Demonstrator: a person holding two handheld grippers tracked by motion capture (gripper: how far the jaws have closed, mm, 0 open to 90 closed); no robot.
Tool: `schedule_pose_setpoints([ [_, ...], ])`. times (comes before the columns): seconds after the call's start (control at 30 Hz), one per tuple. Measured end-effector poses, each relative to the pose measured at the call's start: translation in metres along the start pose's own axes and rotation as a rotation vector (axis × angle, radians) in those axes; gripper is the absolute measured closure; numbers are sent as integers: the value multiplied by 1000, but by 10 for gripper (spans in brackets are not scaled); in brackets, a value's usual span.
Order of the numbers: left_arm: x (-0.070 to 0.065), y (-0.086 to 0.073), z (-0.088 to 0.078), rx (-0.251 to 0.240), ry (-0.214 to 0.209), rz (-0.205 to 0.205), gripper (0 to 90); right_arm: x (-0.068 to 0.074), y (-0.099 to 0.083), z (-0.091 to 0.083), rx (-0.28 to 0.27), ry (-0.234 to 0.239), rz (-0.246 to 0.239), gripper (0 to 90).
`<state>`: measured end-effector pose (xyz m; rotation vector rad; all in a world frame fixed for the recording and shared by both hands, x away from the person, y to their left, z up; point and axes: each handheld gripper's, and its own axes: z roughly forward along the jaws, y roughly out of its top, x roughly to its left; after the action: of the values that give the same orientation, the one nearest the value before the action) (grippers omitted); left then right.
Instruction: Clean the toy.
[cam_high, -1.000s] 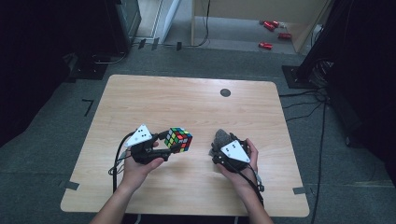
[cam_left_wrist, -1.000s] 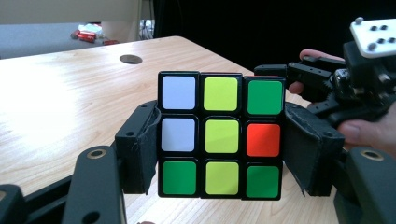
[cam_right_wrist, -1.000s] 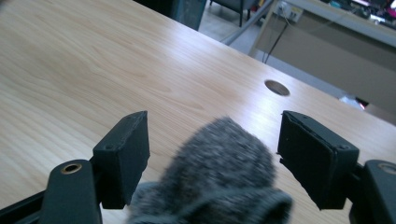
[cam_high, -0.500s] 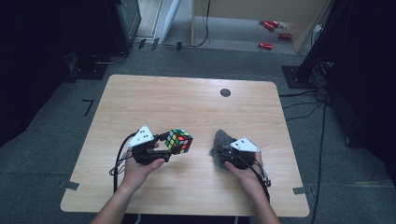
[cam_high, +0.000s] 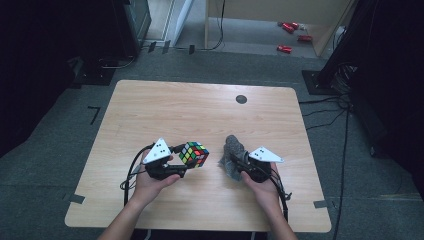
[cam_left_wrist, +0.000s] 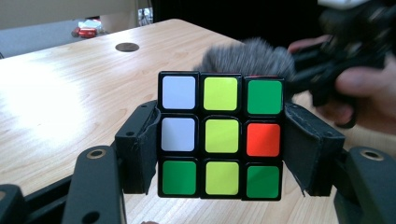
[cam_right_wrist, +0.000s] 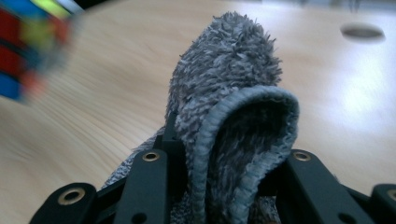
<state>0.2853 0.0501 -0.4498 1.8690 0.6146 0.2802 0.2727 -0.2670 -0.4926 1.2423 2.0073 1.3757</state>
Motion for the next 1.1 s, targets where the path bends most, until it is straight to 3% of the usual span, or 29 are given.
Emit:
schedule_pose_setpoints([
  [0.2, -16, -4, 10, 37, -25, 103, 356, 35, 23, -13, -127, 120, -51, 658],
  [0.33, -26, -6, 17, 66, -10, 157, 356, 49, 28, -13, -132, 144, -55, 660],
  [0.6, -31, -8, 21, 87, -12, 174, 356, 66, 32, -16, -142, 208, -47, 671],
  [0.67, -31, -8, 19, 81, -4, 186, 357, 67, 32, -16, -144, 204, -60, 671],
  [0.8, -36, -4, 14, 41, -9, 221, 357, 57, 29, -13, -142, 187, -20, 672],
  [0.93, -36, -1, 11, 14, -21, 216, 357, 49, 26, -11, -118, 159, -7, 672],
  [1.1, -36, -2, 12, 23, -28, 218, 357, 50, 27, -12, -114, 158, -9, 672],
])
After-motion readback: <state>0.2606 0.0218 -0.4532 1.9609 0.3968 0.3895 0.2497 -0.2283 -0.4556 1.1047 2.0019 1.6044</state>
